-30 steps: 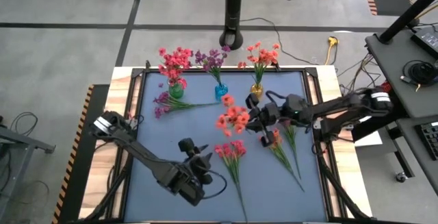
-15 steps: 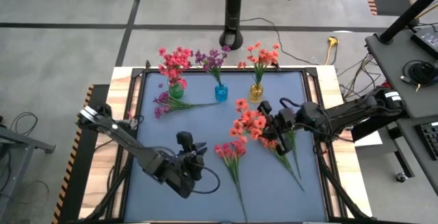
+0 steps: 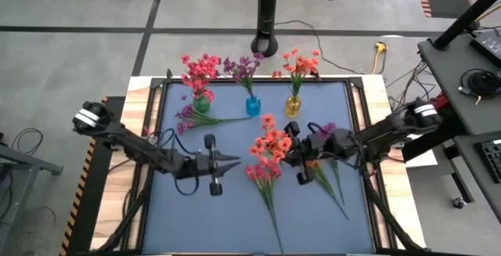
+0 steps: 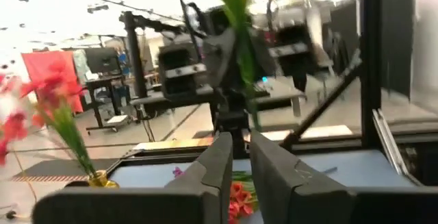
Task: Sort flowers into vase by color
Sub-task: Put the top orange flower into the yellow vase
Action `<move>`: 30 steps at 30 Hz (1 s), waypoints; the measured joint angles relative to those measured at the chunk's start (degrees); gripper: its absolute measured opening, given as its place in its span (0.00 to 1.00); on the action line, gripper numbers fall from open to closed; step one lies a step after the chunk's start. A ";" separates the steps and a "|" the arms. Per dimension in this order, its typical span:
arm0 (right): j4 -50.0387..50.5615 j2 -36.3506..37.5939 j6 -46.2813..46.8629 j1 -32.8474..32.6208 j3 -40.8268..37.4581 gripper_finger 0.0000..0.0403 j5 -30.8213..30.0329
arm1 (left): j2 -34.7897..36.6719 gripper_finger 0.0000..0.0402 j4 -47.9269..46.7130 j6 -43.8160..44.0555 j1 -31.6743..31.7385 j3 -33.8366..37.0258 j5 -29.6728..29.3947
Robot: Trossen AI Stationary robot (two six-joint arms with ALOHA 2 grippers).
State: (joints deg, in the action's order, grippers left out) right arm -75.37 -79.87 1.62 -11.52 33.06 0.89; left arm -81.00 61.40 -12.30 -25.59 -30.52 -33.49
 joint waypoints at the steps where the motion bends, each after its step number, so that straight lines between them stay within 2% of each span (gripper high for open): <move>1: -1.52 -1.66 -0.05 0.01 0.54 0.05 -0.03 | -0.55 0.11 2.02 0.83 0.67 0.79 0.12; 8: -3.26 -11.24 -1.14 0.03 7.62 0.05 -1.10 | -5.89 0.29 3.53 6.98 4.44 0.56 10.44; 13: -3.03 -14.85 -2.79 0.03 11.90 0.05 -1.08 | -10.73 0.41 3.65 4.41 4.80 -2.60 10.58; 17: -3.17 -15.20 -4.80 0.03 12.98 0.05 -1.08 | -12.96 0.45 3.91 3.89 5.26 -5.08 10.70; 26: -3.08 -15.40 -8.30 0.03 14.47 0.05 -1.05 | -17.38 0.45 3.68 2.69 7.47 -11.01 10.60; 30: -2.91 -15.40 -8.31 0.03 14.39 0.05 -1.03 | -17.76 0.33 3.79 0.42 7.48 -11.09 10.53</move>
State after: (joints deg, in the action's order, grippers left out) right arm -78.28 -95.26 -6.69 -11.49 47.45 -0.14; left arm -98.76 65.19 -11.88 -18.11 -41.60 -22.96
